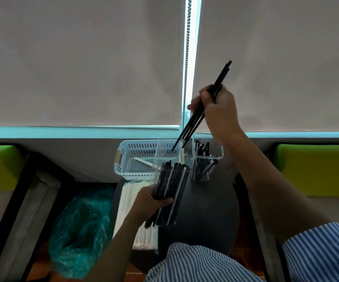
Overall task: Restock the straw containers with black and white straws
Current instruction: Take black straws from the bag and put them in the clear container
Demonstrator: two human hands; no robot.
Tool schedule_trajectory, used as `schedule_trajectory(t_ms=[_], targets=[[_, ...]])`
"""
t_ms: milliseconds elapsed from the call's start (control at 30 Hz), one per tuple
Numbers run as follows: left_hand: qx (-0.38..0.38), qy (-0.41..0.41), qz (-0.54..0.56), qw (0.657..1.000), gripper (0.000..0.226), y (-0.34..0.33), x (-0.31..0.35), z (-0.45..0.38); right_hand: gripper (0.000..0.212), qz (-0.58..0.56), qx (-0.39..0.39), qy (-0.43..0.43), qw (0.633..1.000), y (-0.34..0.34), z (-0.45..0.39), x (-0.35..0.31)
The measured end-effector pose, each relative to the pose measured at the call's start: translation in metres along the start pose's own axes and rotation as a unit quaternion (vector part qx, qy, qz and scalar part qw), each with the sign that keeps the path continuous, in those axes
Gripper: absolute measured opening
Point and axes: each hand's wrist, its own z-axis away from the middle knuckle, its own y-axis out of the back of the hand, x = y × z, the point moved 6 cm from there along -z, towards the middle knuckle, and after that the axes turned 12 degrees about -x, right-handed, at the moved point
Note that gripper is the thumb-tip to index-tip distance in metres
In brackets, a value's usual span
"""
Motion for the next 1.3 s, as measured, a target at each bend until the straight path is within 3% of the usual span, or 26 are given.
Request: schedule_trajectory(t_ms=[200, 433, 567, 900, 1033, 1167, 1300], targets=[[0.033, 0.007, 0.006, 0.999, 0.031, 0.007, -0.007, 0.001, 0.014, 0.132, 0.058, 0.057, 0.988, 0.042, -0.021, -0.002], [0.024, 0.003, 0.005, 1.000, 0.031, 0.005, -0.003, -0.002, 0.008, 0.220, 0.056, -0.040, 0.973, 0.065, -0.018, 0.091], [0.024, -0.002, 0.001, 1.000, 0.032, 0.007, -0.001, -0.002, 0.008, 0.217, 0.061, -0.083, 0.971, 0.069, -0.007, 0.128], [0.010, -0.006, 0.008, 1.000, 0.032, 0.007, 0.000, 0.000, 0.004, 0.278, 0.030, -0.181, 0.943, 0.069, 0.009, 0.175], [0.007, -0.018, 0.007, 1.000, 0.032, 0.005, 0.006, -0.001, 0.027, 0.263, 0.009, -0.200, 0.944, 0.067, 0.010, 0.174], [0.007, -0.023, 0.000, 1.000, 0.031, 0.005, 0.009, -0.002, 0.041, 0.304, -0.008, -0.135, 0.943, 0.054, 0.007, 0.141], [0.004, -0.021, -0.010, 1.000, 0.032, 0.003, 0.010, -0.004, 0.015, 0.285, 0.013, 0.030, 0.958, 0.024, 0.011, 0.085]])
